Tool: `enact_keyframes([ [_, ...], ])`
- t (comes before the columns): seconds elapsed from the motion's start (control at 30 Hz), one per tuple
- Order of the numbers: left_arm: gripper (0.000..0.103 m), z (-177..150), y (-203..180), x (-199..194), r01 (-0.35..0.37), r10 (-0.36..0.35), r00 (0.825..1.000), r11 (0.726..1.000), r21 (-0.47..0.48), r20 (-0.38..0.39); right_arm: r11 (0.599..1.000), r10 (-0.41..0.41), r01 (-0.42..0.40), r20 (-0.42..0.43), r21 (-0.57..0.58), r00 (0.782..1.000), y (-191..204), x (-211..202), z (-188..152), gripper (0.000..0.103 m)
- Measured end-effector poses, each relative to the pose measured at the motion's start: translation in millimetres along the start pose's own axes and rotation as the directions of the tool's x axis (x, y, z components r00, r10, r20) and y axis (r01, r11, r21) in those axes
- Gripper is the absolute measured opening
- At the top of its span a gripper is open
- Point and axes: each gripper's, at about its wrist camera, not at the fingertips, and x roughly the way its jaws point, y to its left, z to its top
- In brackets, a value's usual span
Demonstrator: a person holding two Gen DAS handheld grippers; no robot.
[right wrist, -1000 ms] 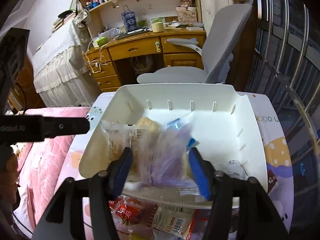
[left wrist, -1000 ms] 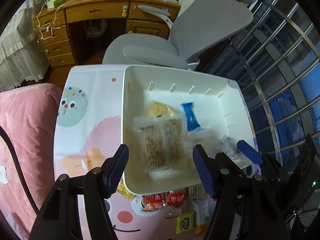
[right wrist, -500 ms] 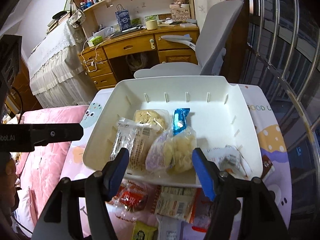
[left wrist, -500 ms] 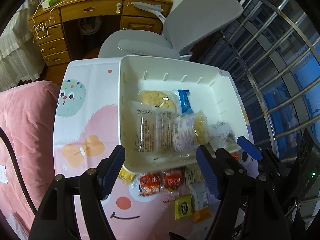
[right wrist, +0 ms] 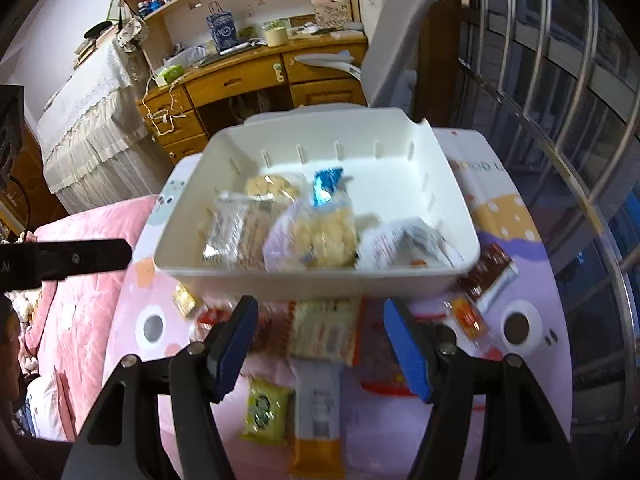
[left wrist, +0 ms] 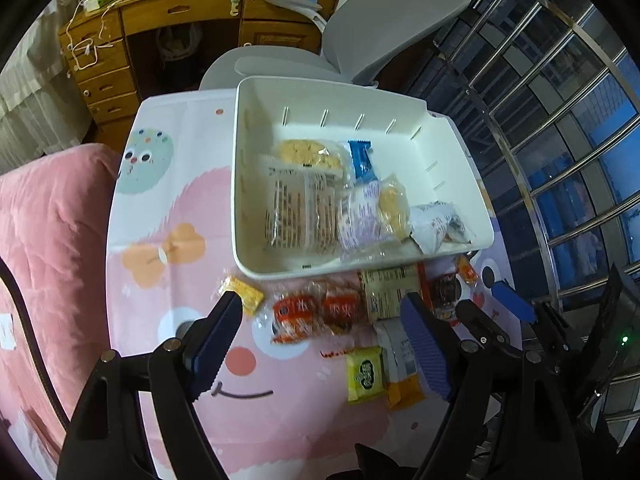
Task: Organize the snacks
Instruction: 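Withdraw both tools and move toward the white-and-orange bar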
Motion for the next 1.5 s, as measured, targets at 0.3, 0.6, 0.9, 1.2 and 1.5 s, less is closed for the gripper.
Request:
enact_keyframes([
  [0.3, 0.085, -24, -24, -3, -0.076, 0.076, 0.997, 0.997, -0.013, -0.025, 1.000, 0.007, -0.006, -0.036, 0.014, 0.999, -30, -15, -30, 0.066],
  [0.6, 0.085, -49, -53, -12, -0.141, 0.143, 0.990, 0.985, -0.095, 0.014, 0.998, 0.065, -0.066, -0.046, -0.015, 0.997, -65, -32, -46, 0.066],
  [0.9, 0.085, -81, -70, -12, -0.172, 0.181, 0.983, 0.963, -0.209, 0.024, 0.988, 0.121, -0.126, -0.061, -0.090, 0.991, -99, -40, -54, 0.066],
  [1.2, 0.085, -109, -74, 1, -0.238, 0.246, 0.969, 0.934, -0.266, -0.001, 0.981, 0.151, -0.157, -0.066, -0.114, 0.986, -134, -41, -49, 0.066],
  [1.5, 0.085, -132, -77, 30, -0.264, 0.251, 0.964, 0.927, -0.266, -0.084, 0.973, 0.164, -0.177, -0.097, -0.149, 0.982, -151, -26, -42, 0.066],
])
